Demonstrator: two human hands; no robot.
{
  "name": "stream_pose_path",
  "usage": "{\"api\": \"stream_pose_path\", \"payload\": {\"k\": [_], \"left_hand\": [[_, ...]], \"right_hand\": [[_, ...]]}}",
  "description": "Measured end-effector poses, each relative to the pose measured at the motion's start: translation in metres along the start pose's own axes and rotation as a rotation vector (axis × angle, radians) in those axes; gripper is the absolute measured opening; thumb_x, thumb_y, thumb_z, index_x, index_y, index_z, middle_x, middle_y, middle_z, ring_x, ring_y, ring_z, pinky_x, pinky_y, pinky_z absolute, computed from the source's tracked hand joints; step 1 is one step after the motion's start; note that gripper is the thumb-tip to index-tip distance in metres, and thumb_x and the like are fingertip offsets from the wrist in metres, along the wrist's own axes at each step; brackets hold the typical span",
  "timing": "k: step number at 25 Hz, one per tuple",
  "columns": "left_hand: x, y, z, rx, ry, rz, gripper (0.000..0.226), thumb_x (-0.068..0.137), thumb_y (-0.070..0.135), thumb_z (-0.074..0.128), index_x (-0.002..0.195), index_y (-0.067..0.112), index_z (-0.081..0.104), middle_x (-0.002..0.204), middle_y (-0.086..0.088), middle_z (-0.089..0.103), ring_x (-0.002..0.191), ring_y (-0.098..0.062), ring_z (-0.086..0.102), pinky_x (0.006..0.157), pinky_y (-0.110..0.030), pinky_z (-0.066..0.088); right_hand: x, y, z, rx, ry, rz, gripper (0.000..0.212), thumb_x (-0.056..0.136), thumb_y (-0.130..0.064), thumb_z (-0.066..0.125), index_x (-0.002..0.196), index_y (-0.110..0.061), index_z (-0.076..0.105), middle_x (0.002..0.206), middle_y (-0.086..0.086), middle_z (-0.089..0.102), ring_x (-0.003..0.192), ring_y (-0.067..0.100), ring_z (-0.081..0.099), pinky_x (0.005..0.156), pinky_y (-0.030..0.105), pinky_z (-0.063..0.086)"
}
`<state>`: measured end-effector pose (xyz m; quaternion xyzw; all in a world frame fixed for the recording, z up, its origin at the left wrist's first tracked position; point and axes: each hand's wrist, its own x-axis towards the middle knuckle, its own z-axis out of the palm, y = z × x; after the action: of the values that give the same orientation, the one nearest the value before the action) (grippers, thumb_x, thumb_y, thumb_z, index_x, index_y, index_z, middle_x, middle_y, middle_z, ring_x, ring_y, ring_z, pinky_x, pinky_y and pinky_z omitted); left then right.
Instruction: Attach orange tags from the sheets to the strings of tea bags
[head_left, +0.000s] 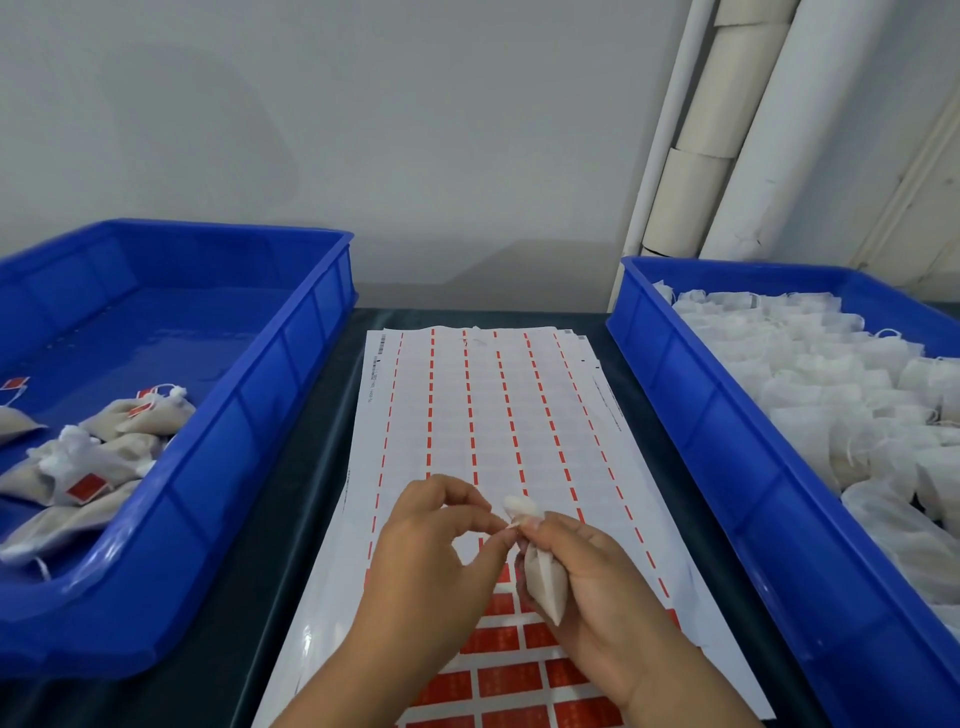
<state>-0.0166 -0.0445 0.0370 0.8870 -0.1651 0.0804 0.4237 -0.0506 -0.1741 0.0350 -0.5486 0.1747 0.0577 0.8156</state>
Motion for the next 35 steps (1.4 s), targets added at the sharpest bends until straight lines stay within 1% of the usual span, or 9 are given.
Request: {"api": "stream_pose_path", "payload": {"k": [3, 7, 12, 15, 20, 26, 30, 33, 35], "left_hand": [[0.0, 0.003, -0.005, -0.052, -0.147, -0.114, 0.018, 0.086, 0.031, 0.059, 0.069, 0.035, 0.054, 0.09, 0.027, 0.049, 0.093, 0.009, 0.047, 0.068, -0.006, 0.035], [0.012, 0.01, -0.012, -0.372, -0.403, -0.411, 0.029, 0.091, 0.008, 0.049, 0.065, 0.018, 0.054, 0.066, 0.004, 0.056, 0.066, -0.01, 0.051, 0.066, -0.02, 0.042], [0.023, 0.015, -0.025, -0.924, -0.214, -0.677, 0.033, 0.091, -0.002, 0.044, 0.059, 0.005, 0.051, 0.052, -0.004, 0.044, 0.056, -0.017, 0.041, 0.058, -0.027, 0.038], [0.025, 0.011, -0.035, -1.179, -0.227, -0.68, 0.029, 0.088, 0.004, 0.049, 0.06, 0.007, 0.057, 0.057, -0.005, 0.046, 0.055, -0.014, 0.045, 0.059, -0.028, 0.04], [0.029, 0.021, -0.028, -0.82, -0.338, -0.449, 0.035, 0.094, 0.01, 0.047, 0.063, 0.012, 0.063, 0.063, -0.004, 0.056, 0.06, -0.014, 0.053, 0.064, -0.026, 0.046], [0.032, 0.037, -0.011, -0.581, -0.46, -0.281, 0.03, 0.091, 0.026, 0.055, 0.065, 0.025, 0.068, 0.062, 0.009, 0.061, 0.06, -0.005, 0.054, 0.067, -0.021, 0.047], [0.032, 0.024, -0.002, -0.702, -0.317, -0.422, 0.033, 0.092, 0.028, 0.054, 0.063, 0.022, 0.067, 0.063, 0.005, 0.06, 0.065, -0.013, 0.055, 0.066, -0.025, 0.046], [0.014, 0.009, 0.021, -0.187, -0.266, -0.359, 0.018, 0.091, 0.039, 0.054, 0.076, 0.029, 0.058, 0.085, 0.016, 0.06, 0.077, -0.005, 0.055, 0.07, -0.016, 0.047], [-0.003, 0.001, 0.038, 0.117, -0.334, -0.217, 0.02, 0.085, 0.052, 0.055, 0.099, 0.038, 0.053, 0.121, 0.018, 0.05, 0.107, -0.003, 0.049, 0.094, -0.022, 0.043]], "right_hand": [[0.002, 0.0, -0.001, -0.106, 0.067, -0.03, 0.014, 0.085, -0.028, 0.064, 0.078, -0.025, 0.076, 0.071, -0.009, 0.07, 0.086, 0.016, 0.06, 0.081, 0.03, 0.048], [0.006, 0.007, -0.004, -0.192, 0.139, -0.005, 0.011, 0.086, -0.028, 0.065, 0.085, -0.021, 0.073, 0.079, -0.004, 0.072, 0.087, 0.019, 0.066, 0.076, 0.029, 0.054], [0.007, 0.005, -0.016, -0.139, 0.059, 0.025, 0.028, 0.083, -0.011, 0.068, 0.106, -0.026, 0.061, 0.106, 0.003, 0.07, 0.094, 0.026, 0.069, 0.089, 0.047, 0.053], [0.002, 0.002, -0.023, -0.208, -0.012, 0.004, 0.031, 0.083, -0.011, 0.068, 0.102, -0.035, 0.064, 0.102, 0.0, 0.07, 0.091, 0.023, 0.07, 0.084, 0.047, 0.056], [-0.001, -0.01, -0.035, -0.55, -0.153, -0.075, 0.029, 0.088, -0.016, 0.062, 0.089, -0.043, 0.07, 0.097, -0.016, 0.07, 0.094, 0.005, 0.066, 0.081, 0.028, 0.055], [0.002, -0.016, -0.041, -0.252, -0.236, -0.092, 0.022, 0.08, -0.028, 0.057, 0.077, -0.016, 0.076, 0.082, 0.006, 0.072, 0.086, 0.02, 0.069, 0.083, 0.029, 0.054], [0.0, -0.016, -0.051, -0.041, -0.135, -0.138, 0.02, 0.077, -0.016, 0.056, 0.07, -0.01, 0.074, 0.053, 0.007, 0.052, 0.055, 0.018, 0.055, 0.078, 0.033, 0.055], [-0.003, -0.017, -0.061, -0.063, -0.004, -0.144, 0.025, 0.082, -0.011, 0.055, 0.063, -0.011, 0.071, 0.046, 0.003, 0.042, 0.045, 0.013, 0.04, 0.053, 0.025, 0.045], [0.0, -0.015, -0.065, -0.187, 0.092, -0.144, 0.034, 0.092, -0.008, 0.05, 0.062, -0.011, 0.067, 0.045, 0.003, 0.042, 0.041, 0.012, 0.037, 0.045, 0.022, 0.04]]}}
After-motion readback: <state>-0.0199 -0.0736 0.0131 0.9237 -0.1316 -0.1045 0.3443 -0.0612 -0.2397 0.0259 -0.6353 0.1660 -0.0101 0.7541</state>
